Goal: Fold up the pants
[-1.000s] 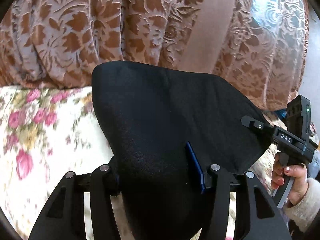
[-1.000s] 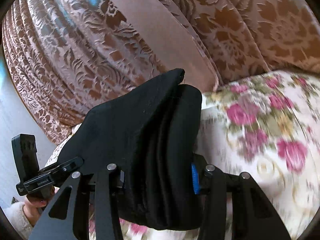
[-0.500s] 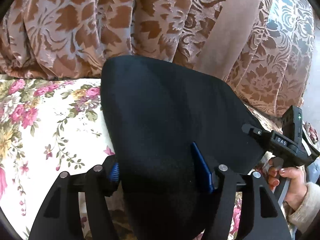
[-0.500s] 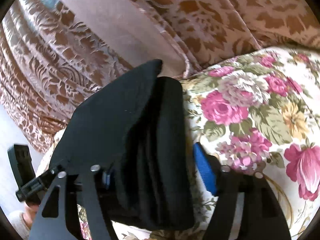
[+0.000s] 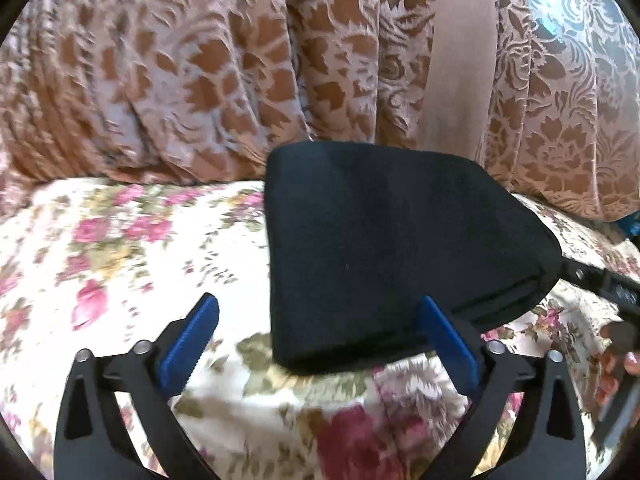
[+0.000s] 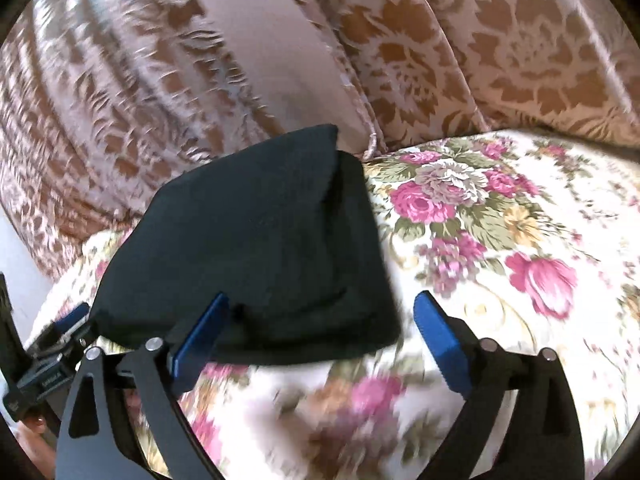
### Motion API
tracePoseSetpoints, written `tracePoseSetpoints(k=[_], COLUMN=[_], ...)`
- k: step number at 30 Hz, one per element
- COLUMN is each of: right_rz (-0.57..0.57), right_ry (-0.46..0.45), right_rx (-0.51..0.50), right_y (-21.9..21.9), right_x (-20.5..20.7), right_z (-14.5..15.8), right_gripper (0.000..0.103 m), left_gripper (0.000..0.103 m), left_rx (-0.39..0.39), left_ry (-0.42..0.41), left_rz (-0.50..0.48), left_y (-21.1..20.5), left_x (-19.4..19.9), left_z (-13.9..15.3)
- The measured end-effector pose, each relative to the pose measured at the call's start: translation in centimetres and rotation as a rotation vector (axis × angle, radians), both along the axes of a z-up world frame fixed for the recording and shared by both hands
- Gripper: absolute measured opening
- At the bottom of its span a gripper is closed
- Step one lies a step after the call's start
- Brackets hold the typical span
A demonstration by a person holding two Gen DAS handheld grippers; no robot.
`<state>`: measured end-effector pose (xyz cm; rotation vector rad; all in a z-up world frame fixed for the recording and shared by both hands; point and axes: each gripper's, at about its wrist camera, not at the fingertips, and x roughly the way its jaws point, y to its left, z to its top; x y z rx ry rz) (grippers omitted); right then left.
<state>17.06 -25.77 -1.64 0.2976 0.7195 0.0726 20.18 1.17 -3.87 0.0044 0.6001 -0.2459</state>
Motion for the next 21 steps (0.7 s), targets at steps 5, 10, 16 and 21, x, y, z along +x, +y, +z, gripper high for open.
tracePoseSetpoints(k=[5, 10, 16, 21], right_rz=[-0.006, -0.034, -0.076, -0.077], right_ry=[-0.025, -0.045, -0.089, -0.103], right_rx=[-0.070, -0.116, -0.170, -0.208], right_y=[2.4, 4.1, 5.0, 5.8], right_x=[-3.4, -6.1, -8.3, -9.1], right_z=[0.7, 0.6, 0.9, 0.5], right_gripper=[0.101, 0.101, 0.101, 0.101], left_gripper=[0.100, 0.100, 0.100, 0.100], left_rx=[0.001, 0.025, 0.050, 0.040], left_ry=[-0.015, -0.029, -0.047, -0.068], left_rz=[0.026, 0.050, 0.078, 0.101], left_y=[-0.2, -0.4, -0.2, 0.5], left_x=[-3.2, -5.6, -8.2, -9.4], left_z=[0.4, 0.3, -0.1, -0.2])
